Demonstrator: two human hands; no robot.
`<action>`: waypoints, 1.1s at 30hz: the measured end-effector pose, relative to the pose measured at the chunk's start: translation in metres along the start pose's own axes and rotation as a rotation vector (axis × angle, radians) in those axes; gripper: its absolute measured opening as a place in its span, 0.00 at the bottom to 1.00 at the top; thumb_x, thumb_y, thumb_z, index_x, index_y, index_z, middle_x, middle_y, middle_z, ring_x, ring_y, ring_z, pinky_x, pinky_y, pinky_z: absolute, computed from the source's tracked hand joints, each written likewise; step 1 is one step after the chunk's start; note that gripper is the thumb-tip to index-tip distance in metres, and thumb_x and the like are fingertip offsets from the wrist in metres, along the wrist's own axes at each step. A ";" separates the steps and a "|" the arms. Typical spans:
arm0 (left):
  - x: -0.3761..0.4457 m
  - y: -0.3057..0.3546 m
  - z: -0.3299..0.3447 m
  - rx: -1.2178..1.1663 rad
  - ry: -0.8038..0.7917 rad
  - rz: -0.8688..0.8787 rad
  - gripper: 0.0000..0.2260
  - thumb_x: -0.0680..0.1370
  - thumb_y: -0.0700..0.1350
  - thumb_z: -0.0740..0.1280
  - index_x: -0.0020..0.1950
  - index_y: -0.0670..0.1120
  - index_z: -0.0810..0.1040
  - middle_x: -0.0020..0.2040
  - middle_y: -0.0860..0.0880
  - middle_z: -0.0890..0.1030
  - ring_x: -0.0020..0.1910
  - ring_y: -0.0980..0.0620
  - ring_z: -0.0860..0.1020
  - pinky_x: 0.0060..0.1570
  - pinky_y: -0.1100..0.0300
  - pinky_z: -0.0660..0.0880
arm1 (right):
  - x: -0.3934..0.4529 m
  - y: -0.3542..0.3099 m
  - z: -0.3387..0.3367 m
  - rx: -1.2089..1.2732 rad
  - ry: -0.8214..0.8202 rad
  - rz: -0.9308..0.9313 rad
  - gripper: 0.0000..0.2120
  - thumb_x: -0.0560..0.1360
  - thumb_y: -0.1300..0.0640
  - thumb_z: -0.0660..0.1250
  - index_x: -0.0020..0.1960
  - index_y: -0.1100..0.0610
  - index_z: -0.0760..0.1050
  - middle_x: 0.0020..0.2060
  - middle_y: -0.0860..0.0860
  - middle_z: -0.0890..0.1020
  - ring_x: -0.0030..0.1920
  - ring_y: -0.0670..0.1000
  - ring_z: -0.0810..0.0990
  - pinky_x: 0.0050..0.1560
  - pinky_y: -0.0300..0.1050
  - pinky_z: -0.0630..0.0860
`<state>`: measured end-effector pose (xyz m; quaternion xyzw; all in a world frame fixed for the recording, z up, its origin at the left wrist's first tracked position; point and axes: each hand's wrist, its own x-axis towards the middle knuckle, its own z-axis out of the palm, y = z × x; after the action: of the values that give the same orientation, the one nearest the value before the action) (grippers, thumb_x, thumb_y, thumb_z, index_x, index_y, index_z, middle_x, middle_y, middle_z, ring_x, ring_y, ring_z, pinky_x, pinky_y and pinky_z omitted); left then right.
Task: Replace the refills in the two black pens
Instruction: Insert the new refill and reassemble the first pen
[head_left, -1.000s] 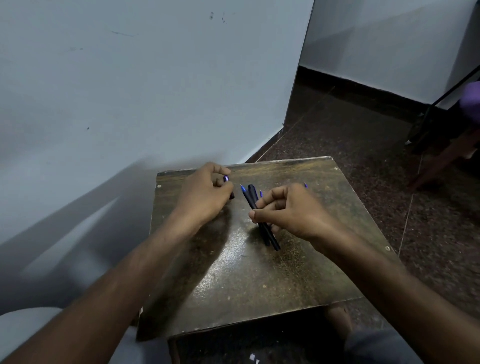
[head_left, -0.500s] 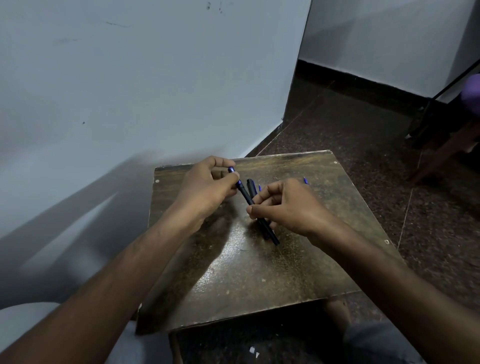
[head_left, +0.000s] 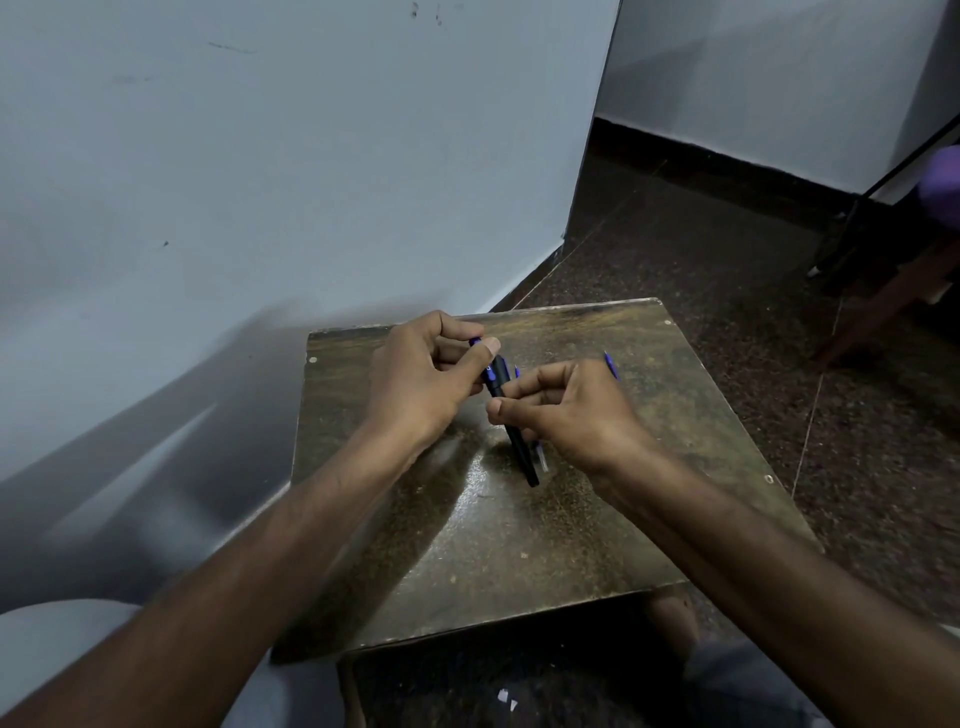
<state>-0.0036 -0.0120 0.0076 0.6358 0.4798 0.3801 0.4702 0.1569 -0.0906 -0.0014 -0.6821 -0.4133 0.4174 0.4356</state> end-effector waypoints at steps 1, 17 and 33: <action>-0.001 0.000 0.000 0.017 0.006 0.007 0.08 0.79 0.50 0.79 0.56 0.50 0.87 0.44 0.50 0.90 0.40 0.56 0.90 0.48 0.53 0.88 | -0.001 0.000 0.001 -0.008 0.011 -0.009 0.08 0.71 0.57 0.85 0.45 0.55 0.88 0.38 0.51 0.91 0.35 0.46 0.88 0.37 0.39 0.80; 0.007 -0.003 -0.017 0.101 -0.127 -0.029 0.20 0.80 0.47 0.78 0.72 0.55 0.81 0.40 0.52 0.91 0.41 0.59 0.90 0.50 0.55 0.88 | 0.009 -0.015 -0.018 -0.589 0.103 -0.290 0.09 0.74 0.46 0.83 0.43 0.49 0.86 0.30 0.44 0.86 0.34 0.37 0.86 0.35 0.29 0.78; 0.016 -0.026 0.007 0.442 -0.118 -0.077 0.20 0.75 0.49 0.83 0.64 0.49 0.83 0.34 0.54 0.88 0.32 0.65 0.86 0.40 0.64 0.83 | 0.016 -0.003 -0.001 -0.844 0.037 -0.154 0.15 0.75 0.49 0.80 0.35 0.57 0.87 0.28 0.49 0.86 0.32 0.41 0.83 0.36 0.40 0.79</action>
<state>0.0003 0.0040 -0.0185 0.7255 0.5472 0.2095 0.3610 0.1625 -0.0749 -0.0012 -0.7750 -0.5897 0.1655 0.1557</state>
